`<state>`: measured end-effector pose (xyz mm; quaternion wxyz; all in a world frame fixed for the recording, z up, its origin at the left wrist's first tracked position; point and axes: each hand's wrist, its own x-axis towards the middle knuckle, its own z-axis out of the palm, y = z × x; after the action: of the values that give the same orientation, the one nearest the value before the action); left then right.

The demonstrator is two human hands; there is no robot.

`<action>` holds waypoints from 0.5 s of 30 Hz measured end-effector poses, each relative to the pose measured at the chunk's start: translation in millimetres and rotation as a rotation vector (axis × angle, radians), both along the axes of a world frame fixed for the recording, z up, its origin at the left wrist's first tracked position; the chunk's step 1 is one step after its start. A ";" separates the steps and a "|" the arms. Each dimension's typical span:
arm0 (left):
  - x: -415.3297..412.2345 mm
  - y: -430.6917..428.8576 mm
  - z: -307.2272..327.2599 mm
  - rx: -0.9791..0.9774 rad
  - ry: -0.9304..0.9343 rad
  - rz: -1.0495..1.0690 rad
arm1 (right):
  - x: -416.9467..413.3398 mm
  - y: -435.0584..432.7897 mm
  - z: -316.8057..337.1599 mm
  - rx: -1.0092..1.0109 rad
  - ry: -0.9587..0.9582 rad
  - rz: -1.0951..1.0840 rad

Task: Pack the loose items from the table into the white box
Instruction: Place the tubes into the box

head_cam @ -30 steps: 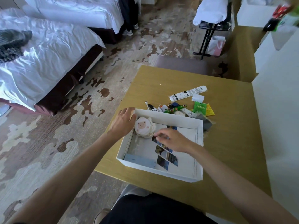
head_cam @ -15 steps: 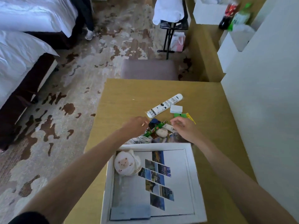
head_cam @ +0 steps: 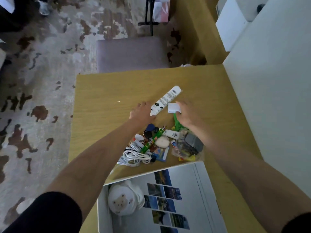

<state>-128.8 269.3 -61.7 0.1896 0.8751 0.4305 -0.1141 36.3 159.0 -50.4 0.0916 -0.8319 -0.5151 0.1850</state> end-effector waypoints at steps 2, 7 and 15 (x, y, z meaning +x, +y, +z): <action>6.5 0.1 -7.4 -0.003 -0.008 0.006 | 0.6 10.7 -9.3 -0.038 -0.026 0.033; 4.8 -0.6 -13.0 -0.097 -0.084 0.100 | 3.0 18.6 -29.1 -0.042 -0.095 0.028; -58.3 -18.7 47.8 -0.472 -0.619 0.429 | -4.7 -19.4 28.2 0.311 0.439 -0.092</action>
<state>-187.2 250.6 -13.9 0.5236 0.6917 0.4872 0.1000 31.6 139.6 -22.1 0.3359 -0.7705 -0.4666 0.2752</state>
